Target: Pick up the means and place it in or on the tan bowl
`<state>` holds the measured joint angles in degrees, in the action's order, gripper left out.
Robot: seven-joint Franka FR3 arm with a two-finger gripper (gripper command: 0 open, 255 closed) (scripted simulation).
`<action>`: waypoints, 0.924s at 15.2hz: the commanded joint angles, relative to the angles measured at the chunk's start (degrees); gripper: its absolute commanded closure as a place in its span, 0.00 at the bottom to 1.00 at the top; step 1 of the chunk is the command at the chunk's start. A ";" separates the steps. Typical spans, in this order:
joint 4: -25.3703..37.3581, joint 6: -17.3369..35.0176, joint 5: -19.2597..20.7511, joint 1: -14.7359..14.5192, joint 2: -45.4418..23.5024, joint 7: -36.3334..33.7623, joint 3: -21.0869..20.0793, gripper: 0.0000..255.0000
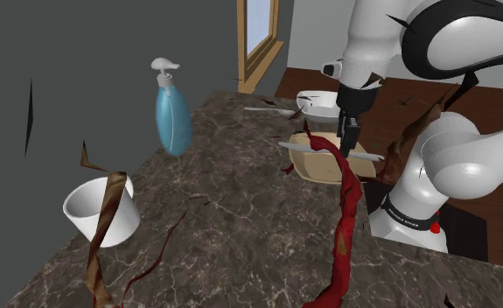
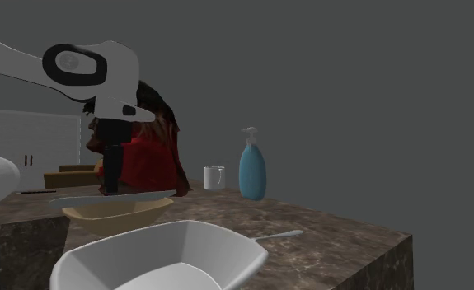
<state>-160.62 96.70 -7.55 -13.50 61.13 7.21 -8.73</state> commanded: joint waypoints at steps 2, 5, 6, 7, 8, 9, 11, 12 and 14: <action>0.00 0.00 0.00 0.00 0.00 0.00 0.00 0.00; 6.25 -5.03 0.77 0.48 -1.20 -0.05 0.70 0.00; 7.94 -6.30 0.95 0.59 -1.63 -0.07 0.86 0.00; 7.94 -6.30 0.95 0.59 -1.63 -0.07 0.86 0.00; 7.94 -6.30 0.95 0.59 -1.63 -0.07 0.86 0.00; 7.94 -6.30 0.95 0.59 -1.62 -0.07 0.86 0.00; 7.94 -6.30 0.95 0.59 -1.63 -0.07 0.86 0.00; 7.94 -6.30 0.95 0.59 -1.63 -0.07 0.86 0.00; 7.94 -6.30 0.95 0.59 -1.63 -0.07 0.86 0.00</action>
